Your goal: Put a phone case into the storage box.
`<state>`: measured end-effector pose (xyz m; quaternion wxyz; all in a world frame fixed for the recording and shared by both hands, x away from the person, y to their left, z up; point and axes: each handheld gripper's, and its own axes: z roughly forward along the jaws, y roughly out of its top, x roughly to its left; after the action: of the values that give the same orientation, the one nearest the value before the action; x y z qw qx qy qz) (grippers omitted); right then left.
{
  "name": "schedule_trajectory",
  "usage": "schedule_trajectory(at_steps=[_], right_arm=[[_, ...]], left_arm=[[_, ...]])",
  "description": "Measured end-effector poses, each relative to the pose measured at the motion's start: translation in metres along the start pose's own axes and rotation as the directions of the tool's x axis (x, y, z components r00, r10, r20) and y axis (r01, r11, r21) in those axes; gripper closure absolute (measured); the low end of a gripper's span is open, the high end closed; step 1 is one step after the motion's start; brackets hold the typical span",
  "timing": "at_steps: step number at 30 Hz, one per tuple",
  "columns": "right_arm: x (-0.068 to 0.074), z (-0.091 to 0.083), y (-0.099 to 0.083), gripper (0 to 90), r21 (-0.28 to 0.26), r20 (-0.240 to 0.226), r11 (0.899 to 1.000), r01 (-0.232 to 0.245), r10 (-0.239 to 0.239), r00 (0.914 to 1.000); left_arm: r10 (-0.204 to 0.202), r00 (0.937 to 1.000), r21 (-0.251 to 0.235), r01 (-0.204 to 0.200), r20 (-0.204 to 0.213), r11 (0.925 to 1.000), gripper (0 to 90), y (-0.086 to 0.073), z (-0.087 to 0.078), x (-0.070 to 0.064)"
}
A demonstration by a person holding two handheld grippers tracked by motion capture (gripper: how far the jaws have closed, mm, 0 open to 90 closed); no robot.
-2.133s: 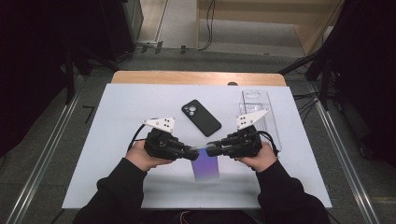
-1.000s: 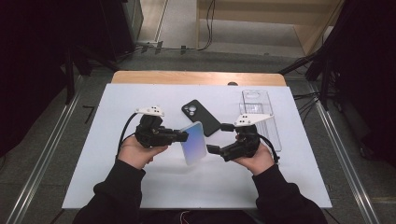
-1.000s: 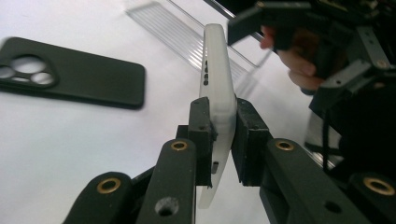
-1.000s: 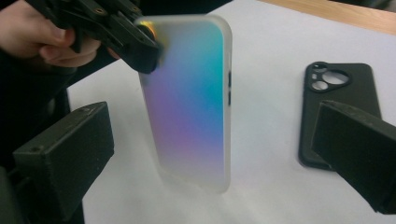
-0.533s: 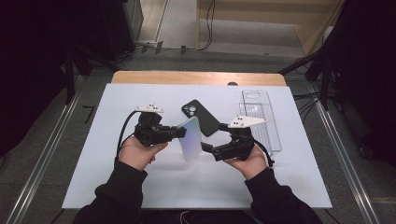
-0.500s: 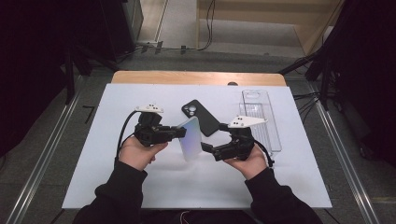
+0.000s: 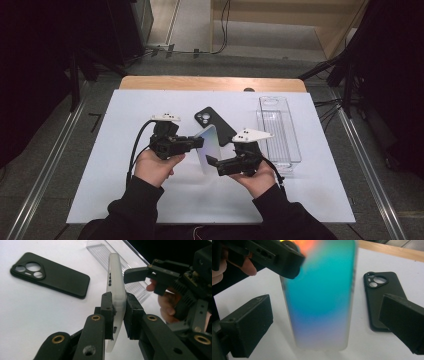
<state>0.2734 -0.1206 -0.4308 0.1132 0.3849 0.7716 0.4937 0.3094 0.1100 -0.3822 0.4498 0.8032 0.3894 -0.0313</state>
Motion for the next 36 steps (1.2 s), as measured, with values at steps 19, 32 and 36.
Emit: schedule_trajectory(at_steps=[19, 32, 36], right_arm=[[0.008, 0.011, -0.003, 13.6, -0.002, 0.055, 1.000, -0.018, 0.018, 0.9983], [0.004, 0.007, -0.001, 14.7, -0.001, 0.042, 1.000, -0.028, 0.028, 0.9987], [0.000, 0.005, -0.001, 14.7, 0.003, 0.043, 0.999, -0.035, 0.034, 0.9985]], left_arm=[[-0.045, 0.9988, 0.004, 0.045, 0.021, 0.9990, 80.3, -0.003, 0.011, -0.012], [-0.015, 0.9995, 0.003, 0.014, 0.028, 0.9999, 60.7, -0.003, 0.010, -0.012], [-0.026, 0.9987, 0.004, 0.026, 0.043, 0.9996, 49.3, -0.001, 0.007, -0.010]])
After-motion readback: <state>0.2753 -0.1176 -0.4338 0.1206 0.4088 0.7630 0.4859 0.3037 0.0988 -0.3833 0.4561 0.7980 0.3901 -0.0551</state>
